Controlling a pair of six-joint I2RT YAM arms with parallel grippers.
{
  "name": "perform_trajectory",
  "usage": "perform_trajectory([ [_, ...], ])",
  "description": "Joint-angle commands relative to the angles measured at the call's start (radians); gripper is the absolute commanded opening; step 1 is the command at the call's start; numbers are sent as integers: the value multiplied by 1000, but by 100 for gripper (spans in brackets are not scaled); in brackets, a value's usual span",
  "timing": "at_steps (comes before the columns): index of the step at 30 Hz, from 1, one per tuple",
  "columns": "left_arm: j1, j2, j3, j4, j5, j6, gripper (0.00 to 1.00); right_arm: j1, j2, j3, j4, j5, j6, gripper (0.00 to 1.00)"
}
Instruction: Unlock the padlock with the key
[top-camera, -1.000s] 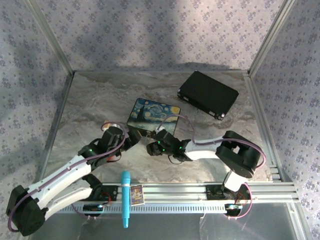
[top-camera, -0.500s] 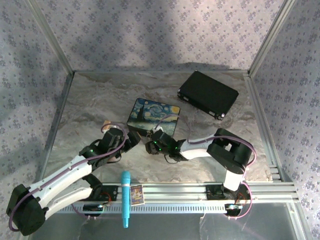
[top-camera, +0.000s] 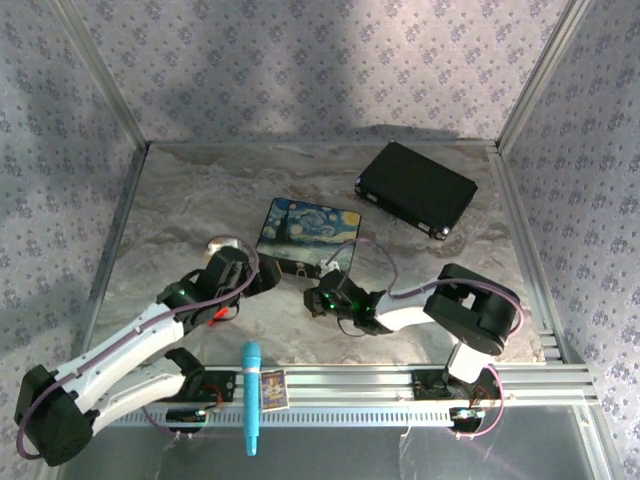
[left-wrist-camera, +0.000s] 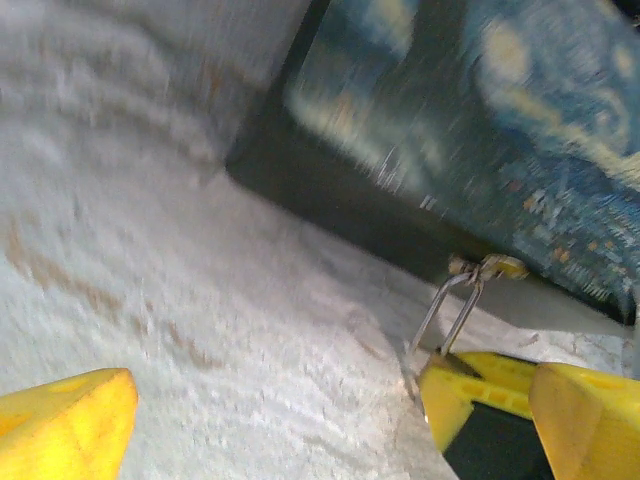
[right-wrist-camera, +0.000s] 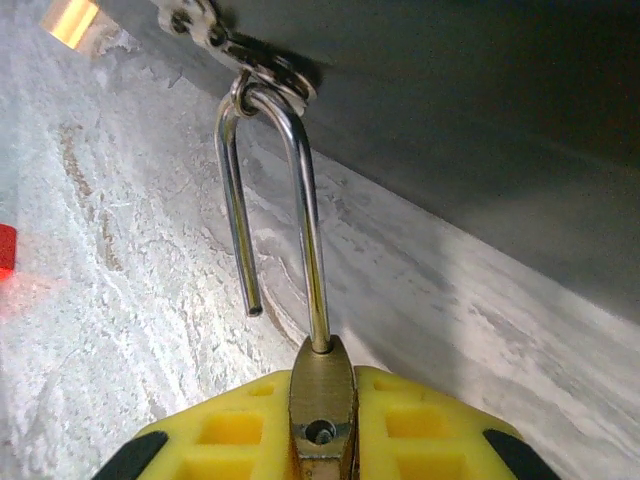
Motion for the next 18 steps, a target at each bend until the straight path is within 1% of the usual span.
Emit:
perform_trajectory([
  [1,-40,56,128,-69,-142,328,100,-23,-32,-63,35,-17,81,14],
  [2,-56,91,161,-89,-178,383,100,-25,-40,-77,43,-20,82,14],
  [3,-65,125,190,-99,-188,433,99,-30,-46,-88,54,-29,81,13],
  [5,-86,206,241,-103,-172,568,95,-44,-58,-122,105,-51,93,12],
  [7,-113,284,287,-107,-164,686,94,-59,-70,-151,133,-71,116,11],
  [8,-128,326,311,-112,-165,741,94,-63,-77,-165,139,-72,122,10],
  [10,-160,399,358,-129,-182,849,89,-69,-92,-184,127,-81,130,10],
  [11,-180,435,380,-136,-207,903,89,-70,-100,-195,127,-83,134,10],
  [13,-198,491,405,-114,-202,1004,89,-71,-115,-206,116,-93,140,9],
  [16,-199,555,425,-46,-169,1124,87,-71,-141,-235,121,-93,156,8],
  [18,-199,591,460,-59,-156,1159,86,-75,-170,-261,121,-84,171,8],
])
